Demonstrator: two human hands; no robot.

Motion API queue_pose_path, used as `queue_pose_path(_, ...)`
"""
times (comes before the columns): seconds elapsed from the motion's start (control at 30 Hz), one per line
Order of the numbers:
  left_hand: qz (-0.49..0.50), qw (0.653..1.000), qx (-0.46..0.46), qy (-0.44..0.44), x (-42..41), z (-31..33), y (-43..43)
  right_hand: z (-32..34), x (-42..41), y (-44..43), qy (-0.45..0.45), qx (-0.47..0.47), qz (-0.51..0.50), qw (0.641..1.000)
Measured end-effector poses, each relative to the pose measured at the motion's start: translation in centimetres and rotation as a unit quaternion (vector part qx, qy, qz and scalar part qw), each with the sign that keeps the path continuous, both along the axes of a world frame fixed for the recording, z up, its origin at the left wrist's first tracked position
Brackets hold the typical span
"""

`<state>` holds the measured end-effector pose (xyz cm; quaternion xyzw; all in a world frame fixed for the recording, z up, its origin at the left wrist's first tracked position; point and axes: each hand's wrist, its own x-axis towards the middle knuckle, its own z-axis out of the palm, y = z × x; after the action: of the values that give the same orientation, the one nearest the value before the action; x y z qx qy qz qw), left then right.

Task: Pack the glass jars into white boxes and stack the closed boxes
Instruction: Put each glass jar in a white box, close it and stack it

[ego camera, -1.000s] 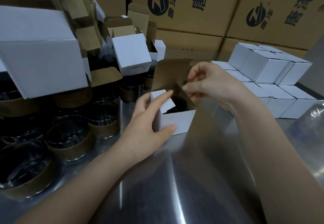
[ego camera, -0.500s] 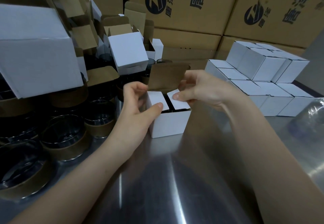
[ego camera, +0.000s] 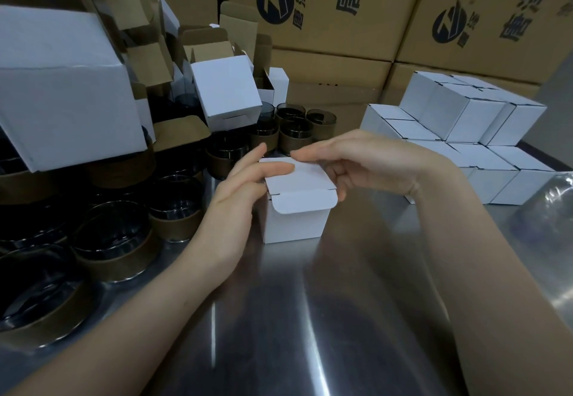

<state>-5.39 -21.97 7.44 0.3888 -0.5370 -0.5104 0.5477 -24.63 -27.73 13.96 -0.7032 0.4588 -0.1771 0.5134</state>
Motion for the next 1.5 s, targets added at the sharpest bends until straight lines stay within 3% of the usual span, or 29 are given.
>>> queue_pose_path(0.07,-0.004,0.999,0.035,0.036,0.0,0.2,-0.1,0.1,-0.5,0.2,0.046,-0.032,0.038,0.998)
queue_pose_path(0.13,-0.010,1.000,0.008,0.013,0.1,0.2,0.2,0.2,-0.7,0.5,0.083,-0.062,0.067,0.992)
queue_pose_path(0.27,-0.032,0.980,-0.062,-0.185,0.6,-0.8,0.5,0.2,-0.7,0.7,0.111,-0.066,0.057,0.990)
queue_pose_path(0.37,-0.002,0.966,-0.093,-0.240,0.5,-1.1,0.2,0.1,-0.5,0.6,0.115,-0.083,0.059,0.988)
queue_pose_path(0.87,-0.004,0.982,-0.098,-0.160,0.5,-0.7,0.3,0.1,-0.4,0.7,0.050,-0.103,0.010,0.993)
queue_pose_path(1.5,-0.006,0.993,-0.043,-0.112,0.6,-0.2,0.4,-0.5,-0.9,0.0,0.050,-0.051,0.061,0.996)
